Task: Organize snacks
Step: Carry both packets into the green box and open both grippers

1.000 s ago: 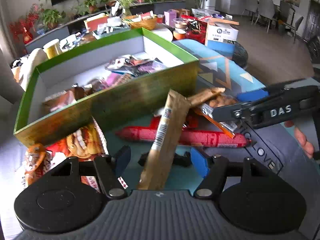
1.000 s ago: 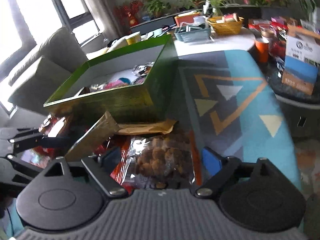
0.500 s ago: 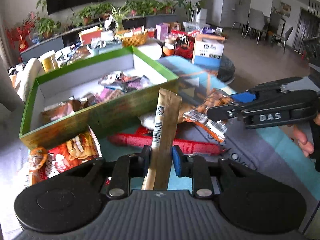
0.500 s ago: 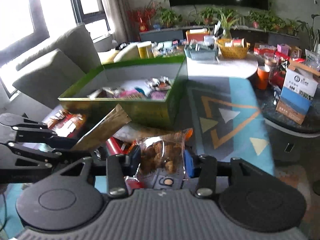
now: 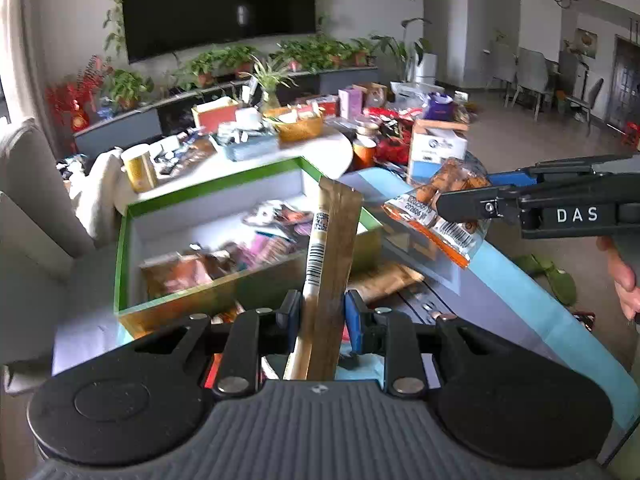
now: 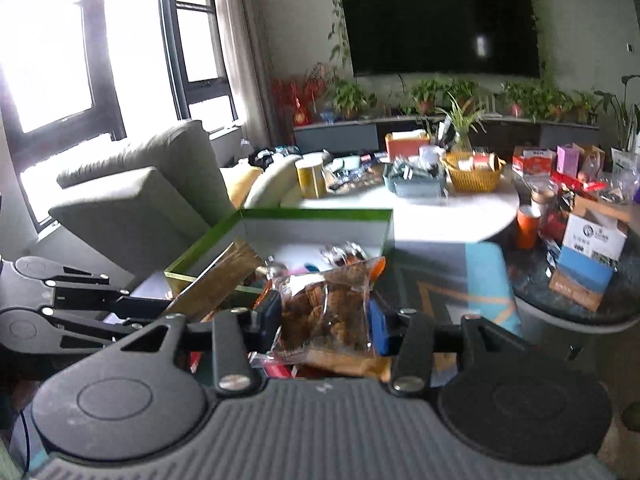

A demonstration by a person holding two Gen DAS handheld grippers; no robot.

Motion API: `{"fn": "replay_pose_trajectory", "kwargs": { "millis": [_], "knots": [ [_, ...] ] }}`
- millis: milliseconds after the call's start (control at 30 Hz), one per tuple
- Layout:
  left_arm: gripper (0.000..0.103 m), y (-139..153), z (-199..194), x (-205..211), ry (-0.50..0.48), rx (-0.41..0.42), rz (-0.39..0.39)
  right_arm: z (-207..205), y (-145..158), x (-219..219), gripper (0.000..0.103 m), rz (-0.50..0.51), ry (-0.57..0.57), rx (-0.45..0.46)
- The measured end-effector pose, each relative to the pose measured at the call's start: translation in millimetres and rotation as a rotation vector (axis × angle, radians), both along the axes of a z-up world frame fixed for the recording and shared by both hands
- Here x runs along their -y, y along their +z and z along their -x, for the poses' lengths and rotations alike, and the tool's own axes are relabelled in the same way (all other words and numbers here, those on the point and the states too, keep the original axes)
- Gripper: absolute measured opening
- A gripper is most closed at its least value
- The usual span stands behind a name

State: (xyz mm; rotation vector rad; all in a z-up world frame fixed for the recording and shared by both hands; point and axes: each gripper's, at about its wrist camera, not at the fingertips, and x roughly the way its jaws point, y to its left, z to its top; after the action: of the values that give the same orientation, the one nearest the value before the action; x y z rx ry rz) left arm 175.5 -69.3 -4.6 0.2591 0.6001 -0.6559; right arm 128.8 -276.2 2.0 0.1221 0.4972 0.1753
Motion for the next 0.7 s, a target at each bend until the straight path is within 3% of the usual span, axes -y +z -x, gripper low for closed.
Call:
{"fn": "replay_pose_trajectory", "kwargs": {
  "millis": [400, 700],
  "knots": [
    [0.023, 22.9, -89.2, -12.0, 0.117, 0.062, -0.010, -82.0, 2.1, -11.1, 0.044, -0.082, -0.028, 0.011],
    [0.023, -8.4, -157.8, -5.0, 0.150, 0.007, -0.055, -136.1, -22.7, -18.5, 0.044, -0.115, -0.050, -0.039]
  ]
}}
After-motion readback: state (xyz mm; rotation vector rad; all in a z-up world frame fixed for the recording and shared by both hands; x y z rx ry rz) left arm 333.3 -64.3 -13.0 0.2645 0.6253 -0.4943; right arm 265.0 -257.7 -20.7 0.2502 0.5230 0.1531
